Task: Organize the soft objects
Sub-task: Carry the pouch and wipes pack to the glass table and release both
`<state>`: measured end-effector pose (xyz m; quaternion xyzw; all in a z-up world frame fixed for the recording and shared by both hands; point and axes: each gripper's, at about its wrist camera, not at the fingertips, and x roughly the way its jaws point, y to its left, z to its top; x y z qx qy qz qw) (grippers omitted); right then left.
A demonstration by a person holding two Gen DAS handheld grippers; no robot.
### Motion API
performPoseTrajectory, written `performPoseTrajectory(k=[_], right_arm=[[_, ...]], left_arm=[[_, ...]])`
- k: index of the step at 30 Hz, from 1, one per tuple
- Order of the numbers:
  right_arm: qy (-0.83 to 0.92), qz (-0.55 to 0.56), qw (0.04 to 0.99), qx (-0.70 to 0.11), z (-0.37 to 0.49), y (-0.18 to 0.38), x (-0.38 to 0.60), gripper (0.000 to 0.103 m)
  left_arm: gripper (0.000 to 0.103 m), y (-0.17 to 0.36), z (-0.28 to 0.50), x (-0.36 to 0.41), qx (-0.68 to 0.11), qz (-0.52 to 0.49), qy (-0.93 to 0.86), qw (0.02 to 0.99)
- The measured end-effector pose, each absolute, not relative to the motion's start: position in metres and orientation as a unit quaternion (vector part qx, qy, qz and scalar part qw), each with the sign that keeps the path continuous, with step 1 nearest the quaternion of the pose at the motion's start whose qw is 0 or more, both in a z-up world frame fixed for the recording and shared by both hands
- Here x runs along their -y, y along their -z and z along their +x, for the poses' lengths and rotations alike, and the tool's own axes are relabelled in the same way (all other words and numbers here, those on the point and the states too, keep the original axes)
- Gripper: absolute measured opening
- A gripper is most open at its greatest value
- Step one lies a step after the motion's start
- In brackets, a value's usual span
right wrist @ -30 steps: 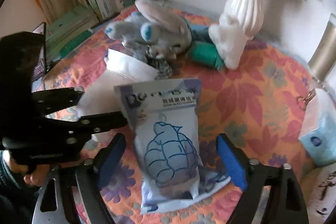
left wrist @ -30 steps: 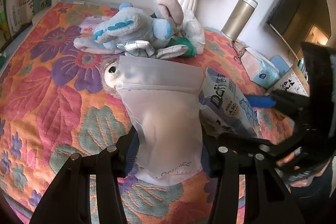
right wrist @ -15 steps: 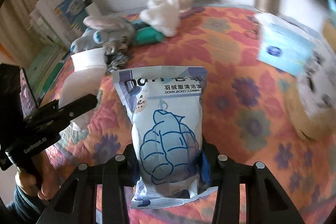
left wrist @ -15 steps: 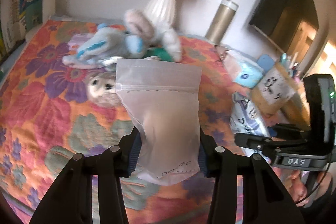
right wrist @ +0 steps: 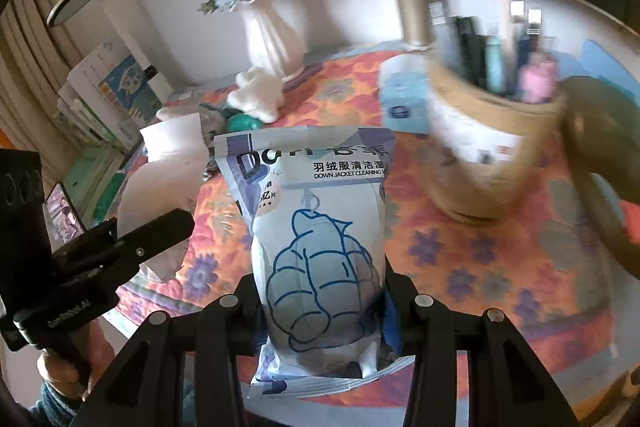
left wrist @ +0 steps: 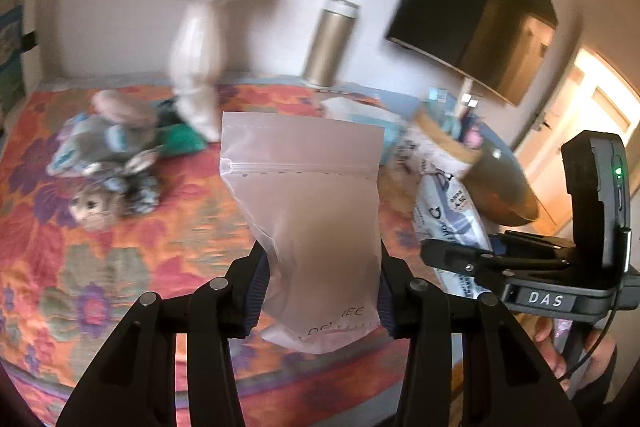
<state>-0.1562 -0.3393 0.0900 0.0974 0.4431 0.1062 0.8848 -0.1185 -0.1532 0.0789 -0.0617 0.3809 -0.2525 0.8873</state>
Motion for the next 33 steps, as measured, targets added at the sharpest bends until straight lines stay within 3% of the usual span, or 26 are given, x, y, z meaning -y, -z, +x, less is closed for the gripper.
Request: performPoseTrajectory(k=[20, 33], right_arm=[[0.028, 0.202, 0.904, -0.377, -0.242, -0.116, 0.508, 0.043], [0.139, 0.235, 0.905, -0.326, -0.201, -0.145, 0.621, 0.043]], left_arm=[[0.043, -0.094, -0.124, 0.332, -0.384, 0.022, 0.417, 0.824], [0.043, -0.126, -0.081, 0.451, -0.347, 0.051, 0.441, 0.826]])
